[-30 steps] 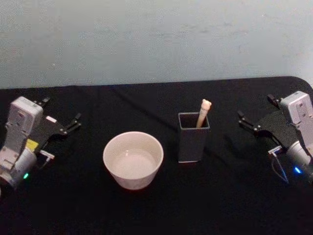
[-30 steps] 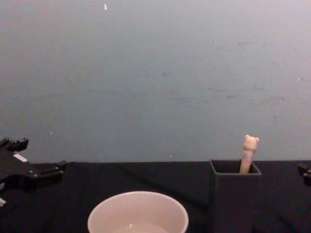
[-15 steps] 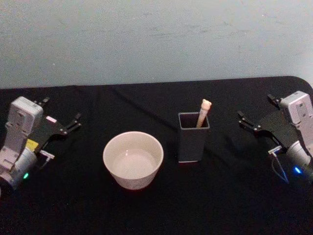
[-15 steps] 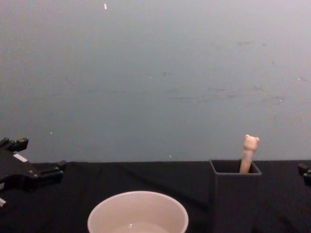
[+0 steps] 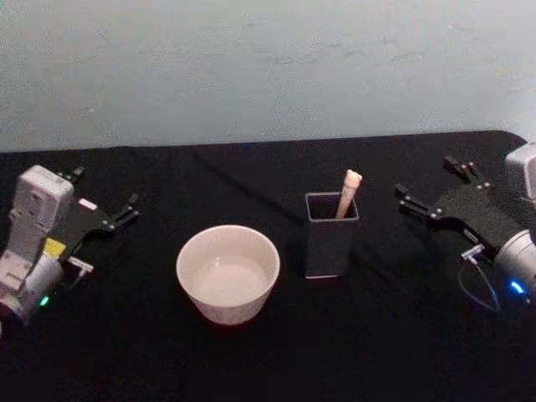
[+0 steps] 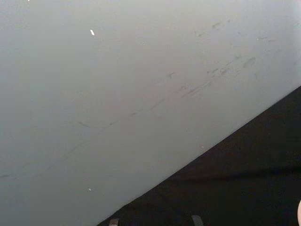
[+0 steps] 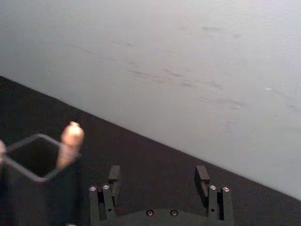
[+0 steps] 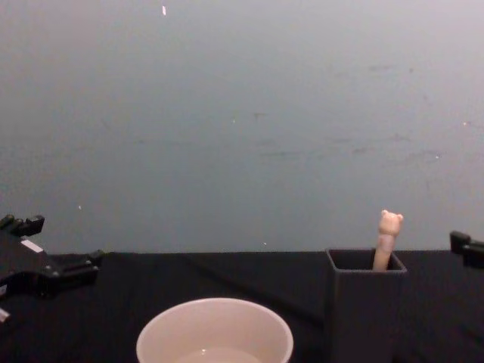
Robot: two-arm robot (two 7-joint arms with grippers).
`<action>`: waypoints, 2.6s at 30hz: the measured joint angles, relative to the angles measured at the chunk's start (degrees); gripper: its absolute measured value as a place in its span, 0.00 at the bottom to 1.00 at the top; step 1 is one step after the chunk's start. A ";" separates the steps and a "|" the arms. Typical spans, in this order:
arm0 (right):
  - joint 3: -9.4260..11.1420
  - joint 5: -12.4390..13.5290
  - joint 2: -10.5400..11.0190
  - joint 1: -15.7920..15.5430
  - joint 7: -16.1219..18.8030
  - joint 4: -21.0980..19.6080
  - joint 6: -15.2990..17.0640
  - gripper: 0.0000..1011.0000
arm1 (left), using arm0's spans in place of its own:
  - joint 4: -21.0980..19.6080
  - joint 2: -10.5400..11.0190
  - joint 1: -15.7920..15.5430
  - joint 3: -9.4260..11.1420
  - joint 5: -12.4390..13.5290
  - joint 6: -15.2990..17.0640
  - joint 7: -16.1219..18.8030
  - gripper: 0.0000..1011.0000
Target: Pick up the stirring spoon with one hand, stir inside the cup, then place it back in its original position.
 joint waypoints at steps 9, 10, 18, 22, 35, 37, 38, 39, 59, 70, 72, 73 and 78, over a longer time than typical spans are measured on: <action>1.31 8.99 0.91 -0.15 12.75 -1.78 4.31 0.99 | 0.00 0.00 0.00 0.00 0.00 0.00 0.00 0.99; 1.23 9.34 0.80 0.02 13.59 -1.64 4.57 0.99 | 0.00 0.00 0.00 0.00 0.00 0.00 0.00 0.99; -0.16 10.38 -2.15 2.94 18.89 1.68 6.27 0.99 | 0.00 0.00 0.00 0.00 0.00 0.00 0.00 0.99; -0.52 10.26 -4.03 4.53 19.88 3.57 6.43 0.99 | 0.00 0.00 0.00 0.00 0.00 0.00 0.00 0.99; -0.93 9.15 -8.34 8.03 20.72 7.82 6.24 0.99 | 0.00 0.00 0.00 0.00 0.00 0.00 0.00 0.99; -0.93 8.96 -8.72 8.33 20.73 8.31 6.23 0.99 | 0.00 0.00 0.00 0.00 0.00 0.00 0.00 0.99; -0.92 8.91 -8.83 8.40 20.73 8.45 6.20 0.99 | 0.00 0.00 0.00 0.00 0.00 0.00 0.00 0.99; -0.91 8.85 -8.93 8.45 20.73 8.57 6.15 0.99 | 0.00 0.00 0.00 0.00 0.00 0.00 0.00 0.99; -0.82 8.68 -9.08 8.52 20.74 8.68 5.97 0.87 | 0.00 0.00 0.00 0.00 0.00 0.00 0.00 0.99; -0.82 8.74 -9.05 8.51 20.74 8.62 6.03 0.54 | 0.00 0.00 0.00 0.00 0.00 0.00 0.00 0.99; -0.82 8.75 -9.05 8.51 20.74 8.62 6.04 0.48 | 0.00 0.00 0.00 0.00 0.00 0.00 0.00 0.99; -0.82 8.76 -9.05 8.51 20.74 8.62 6.04 0.45 | 0.00 0.00 0.00 0.00 0.00 0.00 0.00 0.99; -0.82 8.78 -9.04 8.51 20.74 8.62 6.04 0.30 | 0.00 0.00 0.00 0.00 0.00 0.00 0.00 0.99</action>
